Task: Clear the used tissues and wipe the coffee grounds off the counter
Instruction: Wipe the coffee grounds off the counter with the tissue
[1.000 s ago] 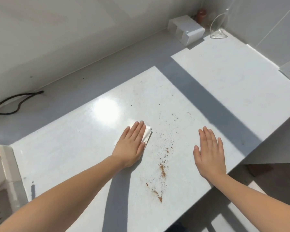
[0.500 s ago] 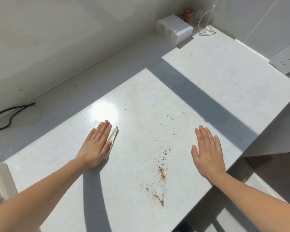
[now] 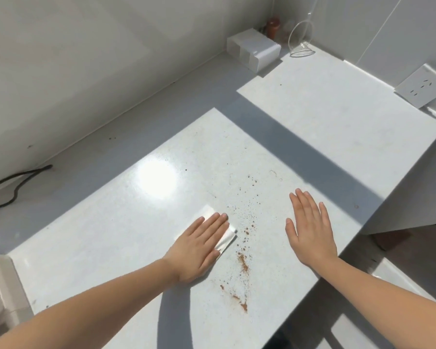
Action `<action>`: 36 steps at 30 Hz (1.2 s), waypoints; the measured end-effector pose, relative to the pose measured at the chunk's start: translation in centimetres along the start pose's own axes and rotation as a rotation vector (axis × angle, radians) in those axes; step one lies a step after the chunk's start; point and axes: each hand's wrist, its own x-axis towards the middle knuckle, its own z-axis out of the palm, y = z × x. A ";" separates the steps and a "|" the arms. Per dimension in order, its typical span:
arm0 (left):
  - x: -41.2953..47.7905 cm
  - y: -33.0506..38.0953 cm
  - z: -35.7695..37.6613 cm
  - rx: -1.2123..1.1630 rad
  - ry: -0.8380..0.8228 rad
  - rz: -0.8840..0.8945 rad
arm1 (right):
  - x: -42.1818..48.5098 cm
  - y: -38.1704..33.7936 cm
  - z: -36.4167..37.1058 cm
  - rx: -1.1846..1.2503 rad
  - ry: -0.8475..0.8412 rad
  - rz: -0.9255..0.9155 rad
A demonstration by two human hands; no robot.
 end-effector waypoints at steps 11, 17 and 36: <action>-3.3 -11.2 -1.6 -0.099 0.261 -0.793 | 0.2 0.2 0.5 0.007 0.016 -0.002; 1.8 -15.6 -3.4 -0.047 0.239 -0.936 | 0.0 0.1 0.3 -0.023 0.005 -0.004; 14.4 -8.9 -5.4 0.111 -0.027 0.241 | 0.3 0.2 0.1 -0.021 -0.066 0.013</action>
